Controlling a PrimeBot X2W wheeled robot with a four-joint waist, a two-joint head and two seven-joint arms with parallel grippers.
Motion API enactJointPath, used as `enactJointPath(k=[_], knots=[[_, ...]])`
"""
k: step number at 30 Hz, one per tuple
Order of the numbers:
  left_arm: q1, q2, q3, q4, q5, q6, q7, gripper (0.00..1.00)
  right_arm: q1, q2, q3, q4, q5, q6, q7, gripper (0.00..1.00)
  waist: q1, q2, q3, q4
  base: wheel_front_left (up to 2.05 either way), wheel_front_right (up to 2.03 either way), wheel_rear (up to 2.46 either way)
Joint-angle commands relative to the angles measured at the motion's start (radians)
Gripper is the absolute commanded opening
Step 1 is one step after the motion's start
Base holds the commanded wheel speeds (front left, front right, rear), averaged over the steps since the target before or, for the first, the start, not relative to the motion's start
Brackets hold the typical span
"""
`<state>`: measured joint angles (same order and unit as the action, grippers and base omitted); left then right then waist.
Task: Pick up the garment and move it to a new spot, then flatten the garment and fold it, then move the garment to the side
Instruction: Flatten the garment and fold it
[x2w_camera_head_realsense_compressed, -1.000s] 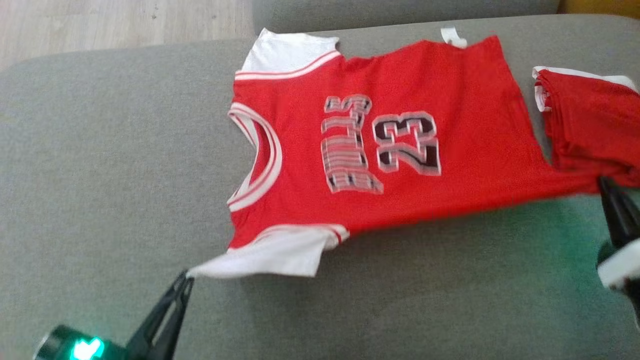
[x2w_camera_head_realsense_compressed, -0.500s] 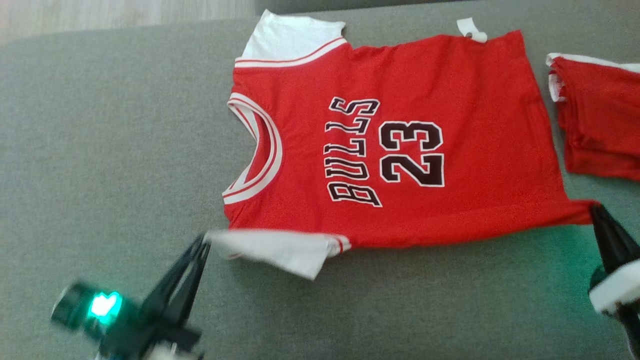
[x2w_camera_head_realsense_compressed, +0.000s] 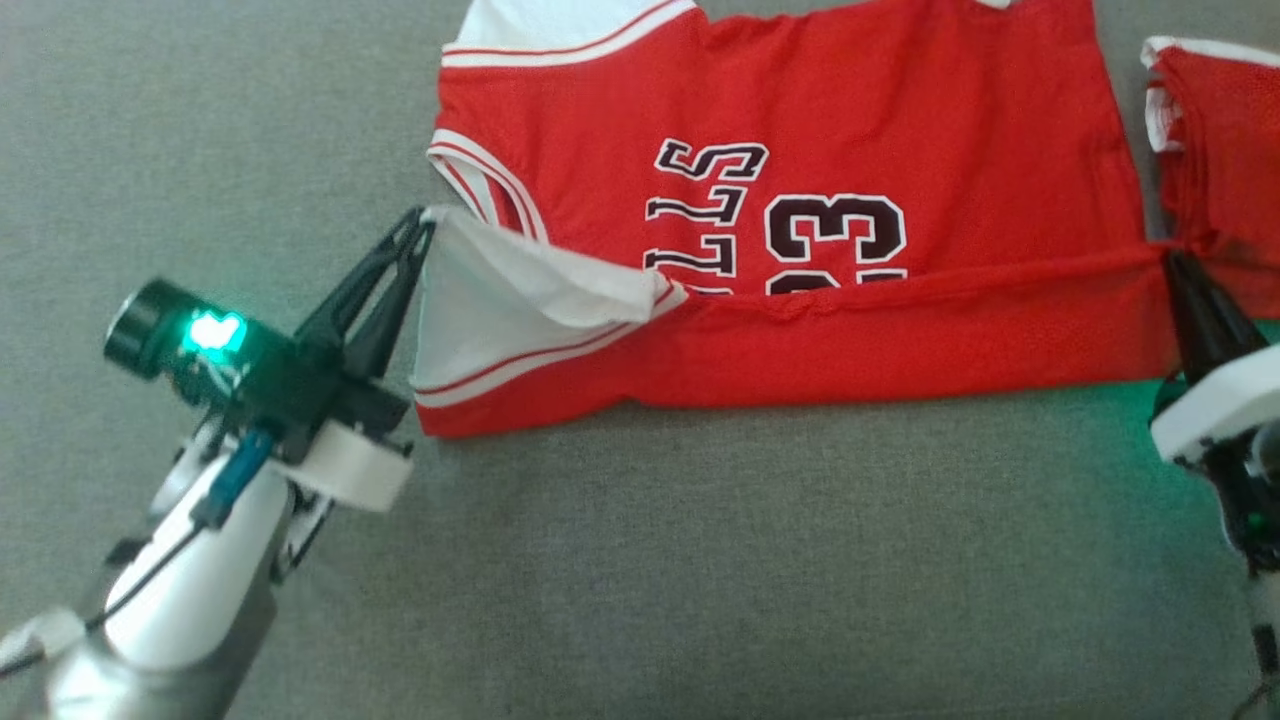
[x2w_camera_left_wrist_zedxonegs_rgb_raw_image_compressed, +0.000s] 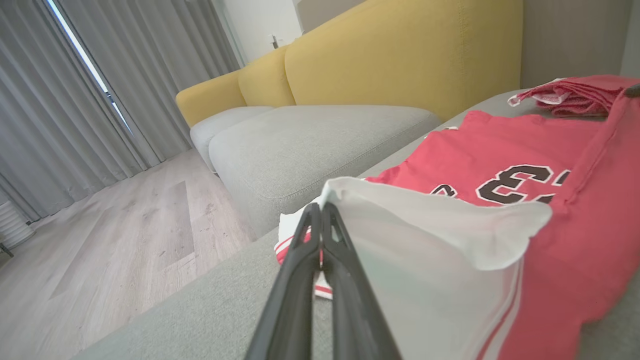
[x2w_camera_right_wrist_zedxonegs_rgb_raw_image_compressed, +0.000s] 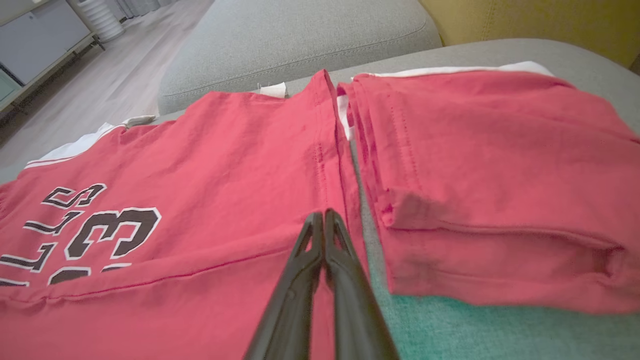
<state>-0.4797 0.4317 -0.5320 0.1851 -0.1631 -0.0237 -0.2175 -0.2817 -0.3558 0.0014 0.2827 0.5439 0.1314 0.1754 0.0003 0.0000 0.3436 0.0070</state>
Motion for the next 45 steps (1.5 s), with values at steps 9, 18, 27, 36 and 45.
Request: enactJointPath(k=[9, 18, 27, 36, 45], knots=[[-0.076, -0.026, 0.044, 0.111, -0.005, 0.022, -0.038, 1.00, -0.073, -0.014, 0.034, 0.068, -0.024, -0.001, -0.093, 1.00, -0.0003, 0.0000, 0.010, -0.013, 0.00, 0.00, 0.00], [0.200, -0.124, 0.109, 0.119, -0.235, 0.043, -0.004, 1.00, 0.057, 0.051, 0.005, 0.028, 0.004, -0.001, -0.164, 1.00, -0.0003, 0.0000, -0.060, -0.029, 0.00, 0.00, 0.00], [0.254, -0.133, 0.121, 0.191, -0.268, 0.092, 0.046, 1.00, 0.104, 0.087, 0.003, 0.009, -0.004, -0.001, -0.155, 1.00, -0.0003, 0.0000, -0.069, -0.050, 0.00, 0.00, 0.00], [0.214, -0.135, 0.085, 0.237, -0.259, 0.053, 0.042, 0.00, 0.077, 0.093, 0.008, 0.080, 0.009, -0.001, -0.128, 1.00, -0.0003, 0.0000, -0.073, -0.054, 0.00, 0.00, 0.00], [0.202, -0.122, 0.076, 0.230, -0.256, 0.037, 0.014, 0.00, 0.002, 0.110, 0.003, 0.213, 0.009, -0.001, -0.133, 1.00, -0.0003, 0.0000, -0.085, -0.033, 0.00, 0.00, 0.00]])
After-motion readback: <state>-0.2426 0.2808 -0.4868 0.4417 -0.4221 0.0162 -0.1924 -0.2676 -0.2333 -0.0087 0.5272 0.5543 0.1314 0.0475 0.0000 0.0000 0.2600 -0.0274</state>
